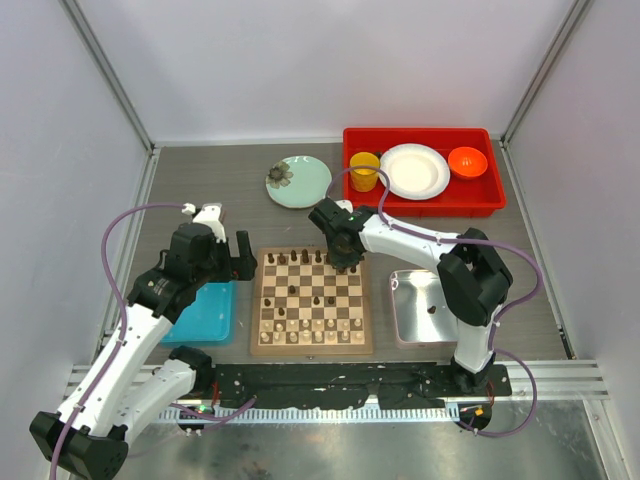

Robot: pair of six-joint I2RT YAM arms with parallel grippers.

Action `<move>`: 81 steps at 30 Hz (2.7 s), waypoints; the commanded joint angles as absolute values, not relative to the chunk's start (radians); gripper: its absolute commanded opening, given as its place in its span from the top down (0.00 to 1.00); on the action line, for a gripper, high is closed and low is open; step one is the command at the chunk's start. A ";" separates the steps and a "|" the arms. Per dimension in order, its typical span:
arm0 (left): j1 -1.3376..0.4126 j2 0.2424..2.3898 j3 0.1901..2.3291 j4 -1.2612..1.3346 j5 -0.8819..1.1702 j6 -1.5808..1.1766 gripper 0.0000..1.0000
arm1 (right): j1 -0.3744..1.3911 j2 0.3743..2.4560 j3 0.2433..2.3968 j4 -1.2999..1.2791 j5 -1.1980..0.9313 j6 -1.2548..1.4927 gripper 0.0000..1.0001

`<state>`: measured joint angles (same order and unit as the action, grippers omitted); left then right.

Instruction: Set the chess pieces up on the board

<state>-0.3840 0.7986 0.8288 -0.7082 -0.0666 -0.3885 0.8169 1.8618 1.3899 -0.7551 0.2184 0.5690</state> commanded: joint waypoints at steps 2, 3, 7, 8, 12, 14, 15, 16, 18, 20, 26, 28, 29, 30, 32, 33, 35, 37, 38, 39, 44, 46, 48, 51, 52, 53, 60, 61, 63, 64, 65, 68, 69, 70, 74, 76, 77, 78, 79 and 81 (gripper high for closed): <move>-0.380 0.793 0.830 -0.680 -0.055 -0.385 0.01 | 0.813 1.865 1.396 -0.736 0.241 0.569 0.75; -0.380 0.795 0.830 -0.678 -0.055 -0.387 0.00 | 0.810 1.864 1.396 -0.735 0.238 0.569 0.74; -0.379 0.795 0.830 -0.680 -0.055 -0.385 0.00 | 0.807 1.856 1.393 -0.727 0.219 0.571 0.71; -0.380 0.795 0.830 -0.680 -0.055 -0.385 0.00 | 0.805 1.856 1.393 -0.724 0.218 0.571 0.71; -0.380 0.793 0.830 -0.677 -0.055 -0.387 0.00 | 0.804 1.853 1.393 -0.719 0.209 0.569 0.70; -0.380 0.793 0.830 -0.678 -0.055 -0.387 0.00 | 0.802 1.852 1.391 -0.719 0.201 0.571 0.70; -0.379 0.793 0.830 -0.680 -0.055 -0.385 0.00 | 0.801 1.848 1.391 -0.718 0.199 0.572 0.70; -0.380 0.792 0.830 -0.678 -0.055 -0.385 0.00 | 0.799 1.845 1.390 -0.716 0.199 0.572 0.70; -0.379 0.792 0.830 -0.678 -0.055 -0.385 0.00 | 0.798 1.832 1.388 -0.716 0.198 0.575 0.70; -0.379 0.792 0.830 -0.678 -0.054 -0.387 0.00 | 0.798 1.815 1.388 -0.715 0.192 0.577 0.70; -0.379 0.793 0.830 -0.678 -0.055 -0.385 0.00 | 0.793 1.709 1.402 -0.756 0.209 0.592 0.69; -0.379 0.793 0.830 -0.680 -0.057 -0.385 0.00 | 0.781 1.627 1.382 -0.788 0.261 0.630 0.69; -0.379 0.792 0.830 -0.678 -0.057 -0.385 0.00 | 0.773 1.591 1.341 -0.798 0.273 0.646 0.69; -0.380 0.795 0.830 -0.680 -0.057 -0.385 0.00 | 0.752 1.553 1.312 -0.808 0.300 0.693 0.69; -0.380 0.795 0.830 -0.678 -0.057 -0.385 0.00 | 0.720 1.417 1.203 -0.827 0.322 0.745 0.69; -0.379 0.795 0.830 -0.680 -0.057 -0.385 0.00 | 0.674 1.364 1.165 -0.856 0.336 0.796 0.69; -0.379 0.796 0.830 -0.680 -0.055 -0.385 0.00 | 0.629 1.231 1.052 -0.887 0.344 0.837 0.69; -0.379 0.798 0.830 -0.678 -0.052 -0.385 0.00 | 0.568 1.155 0.981 -0.936 0.345 0.892 0.69; -0.379 0.799 0.830 -0.678 -0.054 -0.387 0.00 | 0.552 1.082 0.921 -0.951 0.347 0.906 0.69; -0.380 0.799 0.830 -0.678 -0.054 -0.385 0.00 | 0.537 1.051 0.895 -0.980 0.351 0.926 0.69; -0.379 0.802 0.830 -0.678 -0.052 -0.385 0.00 | 0.457 0.927 0.732 -1.009 0.336 0.980 0.61; -0.379 0.807 0.830 -0.680 -0.051 -0.387 0.00 | 0.439 0.916 0.688 -0.994 0.322 0.982 0.61; -0.379 0.807 0.830 -0.680 -0.049 -0.385 0.00 | 0.428 0.928 0.663 -0.967 0.322 0.976 0.60; -0.380 0.808 0.830 -0.680 -0.049 -0.387 0.00 | 0.407 0.942 0.632 -0.919 0.310 0.953 0.60; -0.379 0.807 0.830 -0.680 -0.051 -0.385 0.00 | 0.403 0.954 0.627 -0.905 0.301 0.948 0.60; -0.380 0.808 0.830 -0.680 -0.051 -0.385 0.00 | 0.396 0.959 0.620 -0.888 0.284 0.940 0.60; -0.379 0.807 0.830 -0.678 -0.051 -0.385 0.00 | 0.365 1.006 0.609 -0.821 0.285 0.910 0.61; -0.379 0.805 0.830 -0.680 -0.051 -0.385 0.00 | 0.359 1.011 0.607 -0.816 0.288 0.907 0.61; -0.379 0.807 0.830 -0.680 -0.049 -0.385 0.00 | 0.348 1.022 0.603 -0.802 0.285 0.902 0.61; -0.379 0.807 0.830 -0.678 -0.049 -0.385 0.00 | 0.345 1.025 0.598 -0.799 0.285 0.899 0.62; -0.380 0.805 0.830 -0.678 -0.049 -0.385 0.00 | 0.342 1.029 0.595 -0.793 0.285 0.899 0.62; -0.379 0.807 0.830 -0.678 -0.049 -0.385 0.00 | 0.333 1.045 0.586 -0.769 0.281 0.893 0.65; -0.380 0.807 0.830 -0.678 -0.049 -0.385 0.00 | 0.331 1.052 0.583 -0.765 0.276 0.893 0.66; -0.379 0.805 0.830 -0.678 -0.049 -0.385 0.00 | 0.330 1.057 0.577 -0.761 0.269 0.890 0.66; -0.379 0.807 0.830 -0.677 -0.051 -0.385 0.00 | 0.328 1.066 0.571 -0.755 0.261 0.890 0.69; -0.379 0.805 0.830 -0.678 -0.049 -0.385 0.00 | 0.330 1.065 0.569 -0.752 0.261 0.888 0.72; -0.379 0.805 0.830 -0.678 -0.051 -0.385 0.00 | 0.328 1.065 0.569 -0.750 0.259 0.888 0.74; -0.379 0.805 0.830 -0.678 -0.051 -0.385 0.00 | 0.328 1.063 0.569 -0.750 0.258 0.888 0.75; -0.380 0.804 0.828 -0.678 -0.051 -0.385 0.00 | 0.328 1.066 0.569 -0.750 0.258 0.887 0.78; -0.380 0.805 0.828 -0.677 -0.049 -0.385 0.00 | 0.328 1.066 0.569 -0.750 0.256 0.885 0.83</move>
<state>-0.3840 0.8097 0.8288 -0.7078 -0.0589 -0.3885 0.3336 1.0630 0.5716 -0.7750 0.2508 0.8886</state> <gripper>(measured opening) 0.996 0.217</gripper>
